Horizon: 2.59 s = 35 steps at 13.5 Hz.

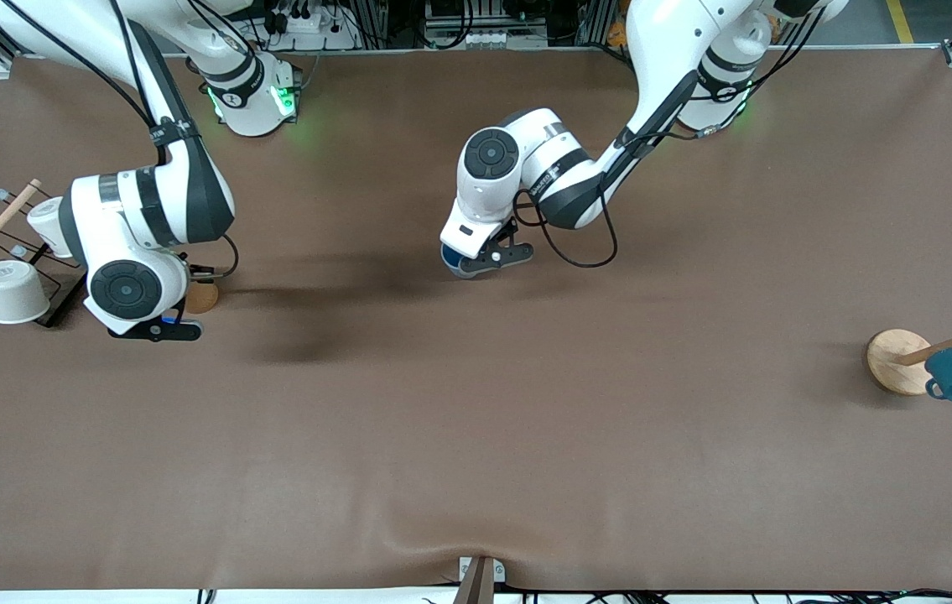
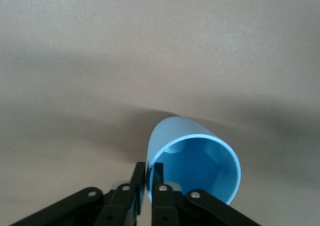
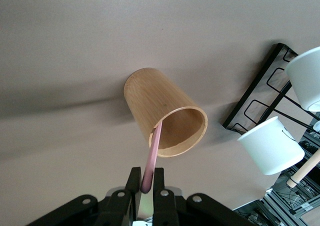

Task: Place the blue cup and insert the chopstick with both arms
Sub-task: 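Place the blue cup with the left gripper while the right gripper grasps chopstick, then lift the pink chopstick out of the tan cup with the right gripper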

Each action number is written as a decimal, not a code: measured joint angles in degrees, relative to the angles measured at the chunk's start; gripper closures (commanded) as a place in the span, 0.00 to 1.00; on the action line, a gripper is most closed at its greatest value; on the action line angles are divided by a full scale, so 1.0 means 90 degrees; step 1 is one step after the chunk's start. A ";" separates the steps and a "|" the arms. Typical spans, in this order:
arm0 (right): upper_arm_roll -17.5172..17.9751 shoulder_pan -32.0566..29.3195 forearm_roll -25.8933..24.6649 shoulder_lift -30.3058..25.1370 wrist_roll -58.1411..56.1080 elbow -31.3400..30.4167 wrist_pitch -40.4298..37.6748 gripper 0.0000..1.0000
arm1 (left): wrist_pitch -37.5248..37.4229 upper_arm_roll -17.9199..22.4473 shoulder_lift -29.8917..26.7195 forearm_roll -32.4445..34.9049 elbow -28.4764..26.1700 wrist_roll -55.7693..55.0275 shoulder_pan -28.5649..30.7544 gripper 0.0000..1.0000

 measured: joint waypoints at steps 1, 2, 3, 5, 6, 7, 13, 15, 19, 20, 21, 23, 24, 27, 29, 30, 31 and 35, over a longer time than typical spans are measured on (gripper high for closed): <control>0.0001 0.0000 0.0006 0.0000 0.0002 0.0000 0.0000 0.84 | 0.0000 0.0000 0.0000 0.0000 0.0013 -0.0004 0.0000 0.00; 0.0001 0.0000 0.0010 0.0000 0.0004 0.0000 0.0000 0.84 | 0.0000 0.0001 -0.0002 0.0000 0.0036 -0.0007 0.0001 0.00; 0.0001 0.0000 0.0010 0.0000 0.0006 0.0000 0.0001 0.84 | 0.0000 0.0001 -0.0011 0.0000 0.0078 -0.0022 0.0005 0.00; 0.0002 0.0000 0.0011 0.0000 0.0014 0.0000 0.0001 0.84 | -0.0069 0.0001 -0.0119 0.0007 0.0162 -0.0117 0.0031 0.00; 0.0002 0.0000 0.0017 0.0000 0.0020 0.0000 0.0001 0.85 | -0.0204 0.0001 -0.0251 0.0009 0.0198 -0.0132 0.0051 0.00; 0.0002 0.0000 0.0027 0.0000 0.0027 0.0001 0.0002 0.85 | -0.0376 0.0002 -0.0437 0.0010 0.0233 -0.0137 0.0072 0.00; -0.0006 -0.0006 0.0079 -0.0004 0.0062 0.0005 0.0002 0.87 | -0.1657 0.0056 -0.1788 0.0043 0.0408 0.0525 0.0951 0.00; -0.0008 -0.0008 0.0092 -0.0008 0.0064 0.0006 0.0002 0.88 | -0.2186 0.0069 -0.2003 0.0042 0.0649 0.1310 0.1497 0.00; -0.0010 -0.0009 0.0126 -0.0034 0.0065 0.0010 0.0001 0.89 | -0.2879 0.0087 -0.2060 0.0043 0.1164 0.2441 0.2405 0.00; -0.0011 -0.0011 0.0140 -0.0043 0.0065 0.0011 0.0000 0.89 | -0.2912 0.0087 -0.2081 0.0043 0.1222 0.2651 0.2619 0.00; -0.0011 -0.0011 0.0158 -0.0054 0.0065 0.0011 -0.0003 0.89 | -0.2955 0.0087 -0.2122 0.0043 0.1262 0.2891 0.2822 0.00; -0.0013 -0.0013 0.0217 -0.0080 0.0065 0.0011 -0.0013 0.89 | -0.3168 0.0084 -0.2245 0.0043 0.1300 0.3411 0.3197 0.00; -0.0014 -0.0015 0.0227 -0.0104 0.0065 0.0012 -0.0030 0.89 | -0.3263 0.0080 -0.2317 0.0043 0.1307 0.3690 0.3372 0.00; -0.0019 -0.0031 0.0296 -0.0208 0.0062 0.0055 -0.0177 0.89 | -0.3533 0.0079 -0.2543 0.0042 0.1312 0.4466 0.3812 0.00; -0.0020 -0.0051 0.0336 -0.0285 0.0059 0.0068 -0.0237 0.91 | -0.3645 0.0076 -0.2692 0.0042 0.1314 0.5015 0.4054 0.00; -0.0020 -0.0059 0.0343 -0.0312 0.0059 0.0071 -0.0251 0.91 | -0.3699 0.0087 -0.2780 0.0042 0.1314 0.5375 0.4169 0.00; -0.0021 -0.0066 0.0344 -0.0325 0.0058 0.0079 -0.0268 0.92 | -0.3740 0.0152 -0.2878 0.0042 0.1315 0.5799 0.4269 0.00; -0.0022 -0.0092 0.0435 -0.0369 0.0058 0.0149 -0.0362 0.94 | -0.3880 0.1257 -0.3232 -0.0427 0.1315 0.7715 0.4326 0.00</control>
